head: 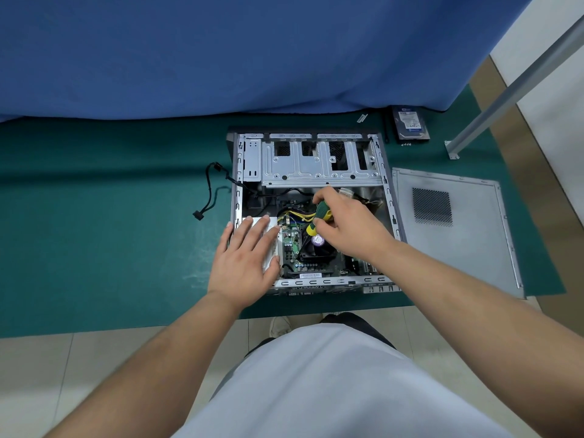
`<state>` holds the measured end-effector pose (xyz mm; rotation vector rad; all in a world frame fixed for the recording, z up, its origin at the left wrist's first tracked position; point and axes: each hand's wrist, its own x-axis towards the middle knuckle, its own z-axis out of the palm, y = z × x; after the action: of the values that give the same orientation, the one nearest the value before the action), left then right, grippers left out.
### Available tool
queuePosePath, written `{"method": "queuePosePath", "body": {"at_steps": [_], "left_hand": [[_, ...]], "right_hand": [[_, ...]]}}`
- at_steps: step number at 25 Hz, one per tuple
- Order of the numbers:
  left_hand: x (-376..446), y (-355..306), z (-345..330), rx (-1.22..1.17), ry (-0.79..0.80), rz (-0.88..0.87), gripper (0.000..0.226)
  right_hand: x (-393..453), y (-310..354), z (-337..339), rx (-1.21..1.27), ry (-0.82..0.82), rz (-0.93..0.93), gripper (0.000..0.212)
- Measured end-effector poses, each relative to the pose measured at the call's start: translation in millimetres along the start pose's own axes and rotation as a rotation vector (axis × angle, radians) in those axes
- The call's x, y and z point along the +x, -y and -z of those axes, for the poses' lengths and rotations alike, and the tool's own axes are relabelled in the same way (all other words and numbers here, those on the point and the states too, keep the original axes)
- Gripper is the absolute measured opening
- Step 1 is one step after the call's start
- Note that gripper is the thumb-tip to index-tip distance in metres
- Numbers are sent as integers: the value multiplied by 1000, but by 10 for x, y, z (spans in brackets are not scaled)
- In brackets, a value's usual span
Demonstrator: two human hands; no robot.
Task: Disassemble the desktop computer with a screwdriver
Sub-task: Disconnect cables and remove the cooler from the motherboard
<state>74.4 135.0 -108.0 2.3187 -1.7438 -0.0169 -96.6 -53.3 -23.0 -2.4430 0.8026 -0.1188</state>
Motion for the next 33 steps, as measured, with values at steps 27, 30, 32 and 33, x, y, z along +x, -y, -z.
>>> {"method": "queuePosePath", "body": {"at_steps": [27, 30, 32, 33], "left_hand": [[-57, -54, -48, -5, -5, 4, 59], [-64, -60, -47, -4, -3, 7, 59], [-66, -60, -48, -8, -2, 4, 59], [-66, -57, -45, -5, -3, 5, 59]], "right_hand": [[-9, 152, 51, -151, 154, 185, 32], [45, 287, 127, -220, 290, 253, 27], [67, 324, 159, -255, 305, 221, 26], [74, 338, 159, -301, 271, 181, 29]]}}
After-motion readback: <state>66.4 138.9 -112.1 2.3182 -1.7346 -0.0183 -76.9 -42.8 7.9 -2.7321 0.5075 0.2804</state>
